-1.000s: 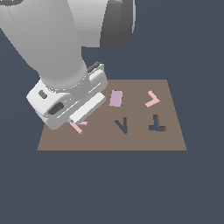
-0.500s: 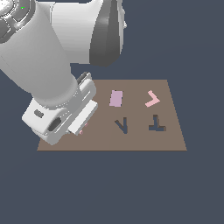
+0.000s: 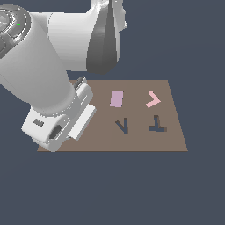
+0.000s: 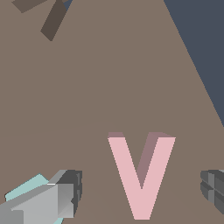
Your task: Insert a designated object into the corresponding slot on a board.
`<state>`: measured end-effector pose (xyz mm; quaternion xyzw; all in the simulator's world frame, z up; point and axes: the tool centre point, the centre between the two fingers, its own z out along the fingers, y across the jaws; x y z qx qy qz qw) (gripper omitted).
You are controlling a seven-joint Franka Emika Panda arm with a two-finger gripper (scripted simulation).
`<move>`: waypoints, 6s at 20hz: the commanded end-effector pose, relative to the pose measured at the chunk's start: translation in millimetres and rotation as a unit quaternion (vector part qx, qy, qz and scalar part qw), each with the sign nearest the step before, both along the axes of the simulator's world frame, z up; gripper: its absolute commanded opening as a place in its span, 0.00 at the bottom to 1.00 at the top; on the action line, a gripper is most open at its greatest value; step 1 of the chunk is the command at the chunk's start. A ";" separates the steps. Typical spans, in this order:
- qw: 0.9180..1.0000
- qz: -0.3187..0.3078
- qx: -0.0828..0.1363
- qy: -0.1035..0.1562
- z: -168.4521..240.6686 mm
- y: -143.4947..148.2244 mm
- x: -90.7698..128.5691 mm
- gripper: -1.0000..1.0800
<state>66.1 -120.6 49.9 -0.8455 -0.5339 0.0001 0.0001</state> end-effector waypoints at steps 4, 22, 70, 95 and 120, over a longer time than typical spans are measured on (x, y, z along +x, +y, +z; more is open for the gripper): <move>1.000 0.002 0.000 0.000 0.0 0.4 0.6 0.96; 1.000 0.002 0.000 0.000 -20.0 0.3 0.5 0.00; 0.791 0.612 0.000 -0.001 -13.8 92.2 55.5 0.00; 0.432 0.902 0.000 -0.001 -10.1 158.3 7.9 0.00; 0.387 0.922 0.000 0.000 -19.9 160.6 -0.7 0.96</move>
